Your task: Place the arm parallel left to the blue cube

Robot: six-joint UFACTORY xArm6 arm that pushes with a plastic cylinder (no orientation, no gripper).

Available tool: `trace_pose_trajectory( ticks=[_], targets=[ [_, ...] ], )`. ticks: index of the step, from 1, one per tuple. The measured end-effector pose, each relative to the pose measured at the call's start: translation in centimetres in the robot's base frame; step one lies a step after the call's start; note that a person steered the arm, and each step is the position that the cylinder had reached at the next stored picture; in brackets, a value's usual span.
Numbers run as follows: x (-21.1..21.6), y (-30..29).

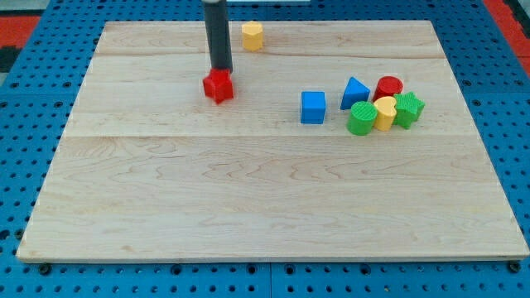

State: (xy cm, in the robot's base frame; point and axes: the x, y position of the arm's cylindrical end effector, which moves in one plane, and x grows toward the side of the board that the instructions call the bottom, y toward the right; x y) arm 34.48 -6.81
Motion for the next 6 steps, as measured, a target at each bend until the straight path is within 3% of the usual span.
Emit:
trace_pose_trajectory(
  ticks=[1, 2, 4, 6],
  targets=[
    [1.2, 0.4],
    [-0.8, -1.3],
    [4.9, -6.2],
    [6.0, 0.1]
  ],
)
